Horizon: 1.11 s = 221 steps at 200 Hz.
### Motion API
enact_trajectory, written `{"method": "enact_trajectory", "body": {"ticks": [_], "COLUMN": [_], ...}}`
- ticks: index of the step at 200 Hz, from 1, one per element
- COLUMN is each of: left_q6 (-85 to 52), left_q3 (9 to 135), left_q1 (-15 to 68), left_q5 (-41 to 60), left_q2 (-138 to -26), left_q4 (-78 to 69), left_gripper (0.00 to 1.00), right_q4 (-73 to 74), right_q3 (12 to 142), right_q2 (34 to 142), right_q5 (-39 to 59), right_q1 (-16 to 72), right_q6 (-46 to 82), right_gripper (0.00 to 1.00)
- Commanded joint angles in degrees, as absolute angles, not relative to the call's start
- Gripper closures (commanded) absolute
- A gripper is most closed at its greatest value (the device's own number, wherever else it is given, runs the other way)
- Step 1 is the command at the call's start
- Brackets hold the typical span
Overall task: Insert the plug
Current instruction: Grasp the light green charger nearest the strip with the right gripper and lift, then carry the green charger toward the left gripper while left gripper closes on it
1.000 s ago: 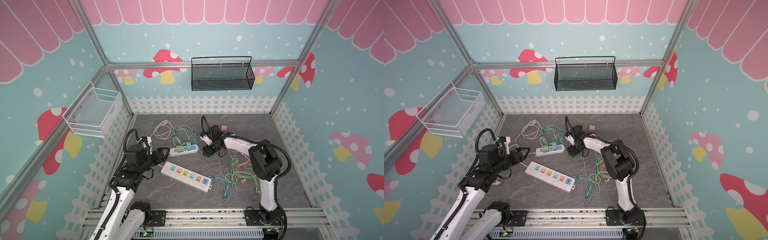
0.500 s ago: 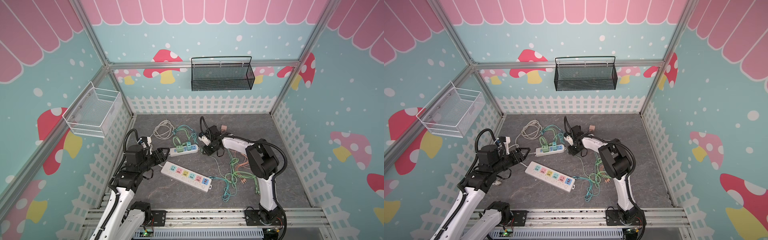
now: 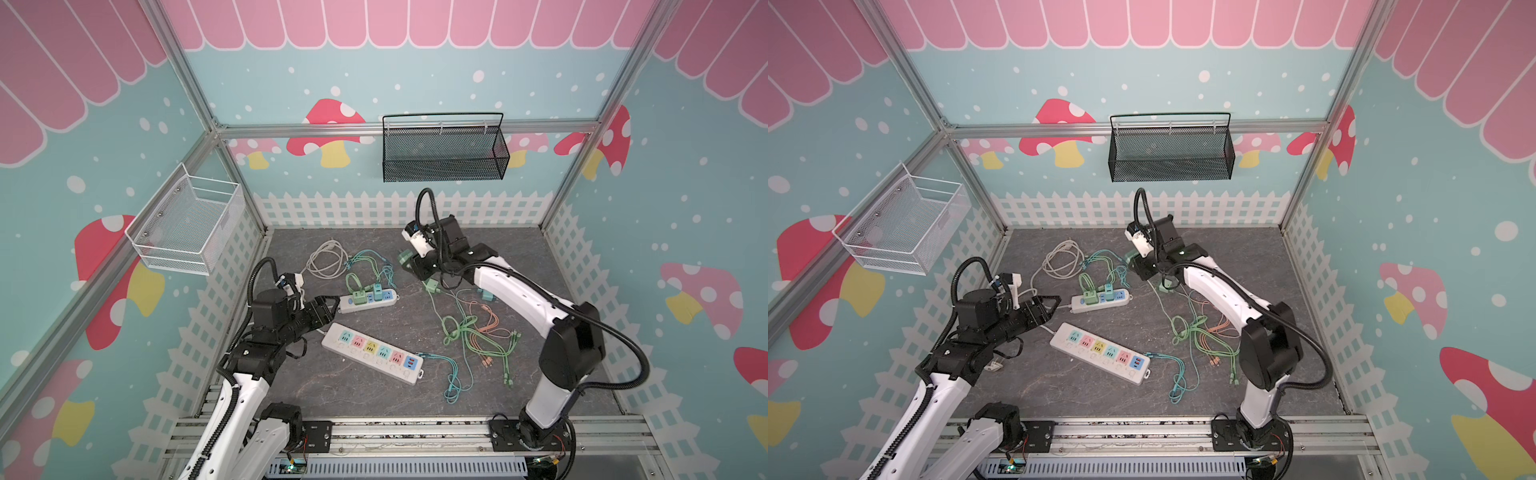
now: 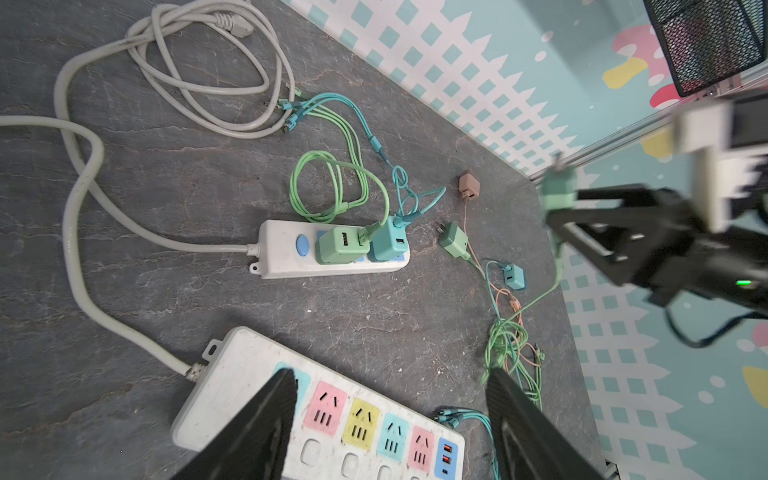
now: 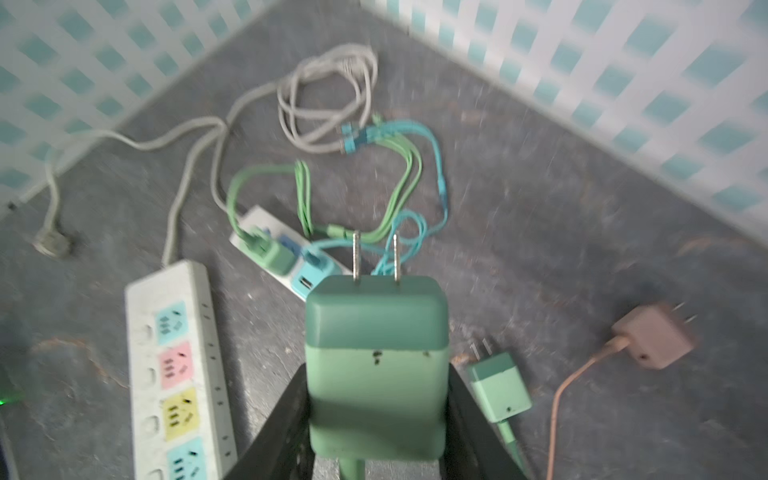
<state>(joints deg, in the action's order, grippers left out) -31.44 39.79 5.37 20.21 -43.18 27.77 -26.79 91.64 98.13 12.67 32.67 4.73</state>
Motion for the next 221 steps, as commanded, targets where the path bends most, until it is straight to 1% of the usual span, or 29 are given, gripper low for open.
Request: {"method": "enact_trajectory", "body": {"ticks": [1,28,83,119,144,175,221], "left_q6": [-31.1,-31.1,-31.3,-31.9,-32.1,-32.5,-32.9], "left_q3": [39.1,38.9,38.5,38.2,38.1,38.9,41.5], "left_q1": [5.3,5.3,5.3,5.3,5.3,5.3,5.4], "left_q5": [20.5,20.7,21.6,22.1,22.6,25.5,32.8], "left_q2": [-42.9,-42.9,-43.1,-43.2,-43.2,-43.5,-44.1], "left_q4": [27.7,27.5,26.9,26.4,26.0,24.9,23.9], "left_gripper": [0.28,0.28,0.28,0.28,0.28,0.28,0.27], "right_q4": [-27.2,-27.2,-26.5,-24.2,-23.8,-23.9,-23.8], "right_q3": [95.2,98.7,106.7,109.1,109.7,105.3,93.0], "right_q2": [93.6,89.5,84.4,82.0,81.3,81.1,81.4], "right_q5": [14.4,14.1,9.7,6.9,7.0,8.0,11.5], "right_q1": [32.4,32.0,31.6,31.5,31.5,31.5,31.5], "right_q6": [4.6,4.8,4.8,4.8,4.1,2.1,1.2], "right_gripper": [0.73,0.73,0.73,0.74,0.74,0.74,0.76]}}
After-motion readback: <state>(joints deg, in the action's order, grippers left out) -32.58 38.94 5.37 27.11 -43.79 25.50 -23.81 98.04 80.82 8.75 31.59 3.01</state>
